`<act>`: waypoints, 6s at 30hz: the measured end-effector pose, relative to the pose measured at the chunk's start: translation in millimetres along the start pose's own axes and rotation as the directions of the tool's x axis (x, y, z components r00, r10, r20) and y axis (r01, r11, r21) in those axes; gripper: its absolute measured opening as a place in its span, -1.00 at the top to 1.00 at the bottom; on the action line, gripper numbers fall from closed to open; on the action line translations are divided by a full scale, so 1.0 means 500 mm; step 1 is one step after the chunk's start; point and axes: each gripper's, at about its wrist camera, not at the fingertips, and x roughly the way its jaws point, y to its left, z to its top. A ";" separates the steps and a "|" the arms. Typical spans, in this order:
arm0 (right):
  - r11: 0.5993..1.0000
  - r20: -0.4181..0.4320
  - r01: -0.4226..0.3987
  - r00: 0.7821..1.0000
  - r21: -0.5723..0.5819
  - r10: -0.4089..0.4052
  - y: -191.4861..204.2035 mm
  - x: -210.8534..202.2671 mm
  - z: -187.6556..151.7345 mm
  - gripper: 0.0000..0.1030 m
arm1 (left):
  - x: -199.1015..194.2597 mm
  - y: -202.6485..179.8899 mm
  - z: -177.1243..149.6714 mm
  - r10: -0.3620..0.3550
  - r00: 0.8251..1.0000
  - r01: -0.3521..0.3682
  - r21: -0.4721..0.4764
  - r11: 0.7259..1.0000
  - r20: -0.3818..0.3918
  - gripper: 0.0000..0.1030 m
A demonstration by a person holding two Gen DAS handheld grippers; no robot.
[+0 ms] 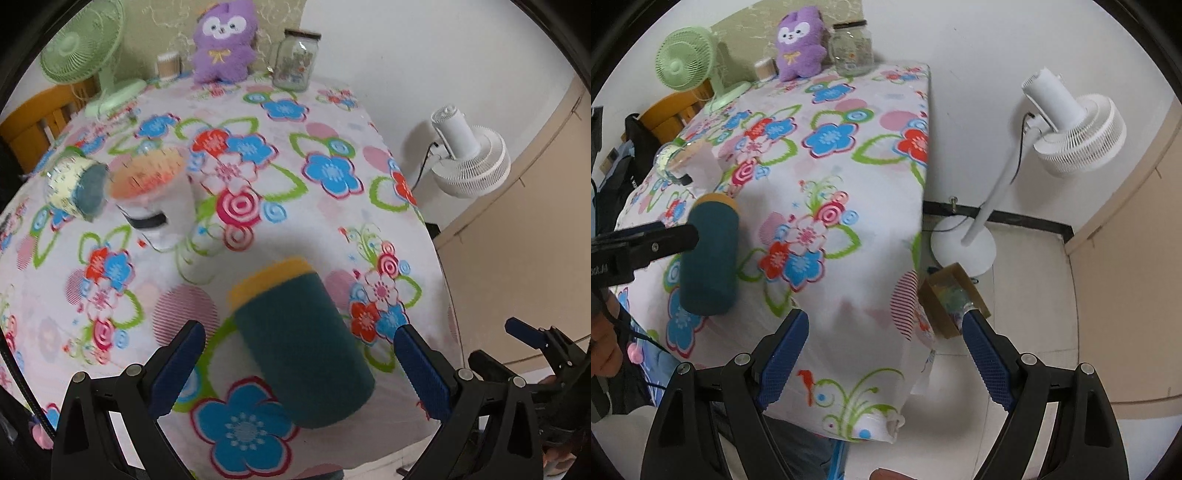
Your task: Flip cup upside down
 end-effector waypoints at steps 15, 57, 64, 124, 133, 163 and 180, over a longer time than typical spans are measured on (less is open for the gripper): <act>0.999 -0.029 -0.020 0.999 0.029 0.021 -0.019 0.030 -0.022 -0.69 | 0.067 -0.009 -0.008 -0.016 0.997 0.013 -0.039 0.999 -0.078 -0.81; 0.996 -0.025 -0.079 0.996 0.038 0.080 0.013 0.069 -0.037 -0.69 | -0.071 -0.016 0.073 0.076 0.995 -0.053 0.303 0.952 -0.063 -0.10; 0.996 -0.021 -0.085 0.996 0.013 0.085 0.035 0.066 -0.038 -0.69 | -0.058 -0.010 0.070 0.096 0.988 -0.050 0.331 0.942 -0.123 0.07; 0.969 0.178 -0.159 0.965 -0.191 0.193 0.181 -0.087 0.003 -0.69 | -0.194 0.035 0.073 0.020 0.999 -0.031 0.261 0.965 0.047 -0.64; 0.974 0.270 -0.118 0.948 -0.195 0.169 0.239 -0.144 0.015 -0.69 | -0.287 0.084 0.043 -0.015 0.977 -0.027 0.194 0.981 0.211 -0.73; 0.999 0.563 0.021 0.826 -0.047 0.009 0.405 -0.290 -0.041 -1.00 | -0.381 0.211 -0.107 0.143 0.809 -0.147 -0.038 0.988 0.570 -1.00; 0.998 0.553 0.062 0.832 0.009 -0.056 0.412 -0.295 -0.078 -1.00 | -0.376 0.229 -0.139 0.162 0.823 -0.159 -0.053 0.986 0.544 -1.00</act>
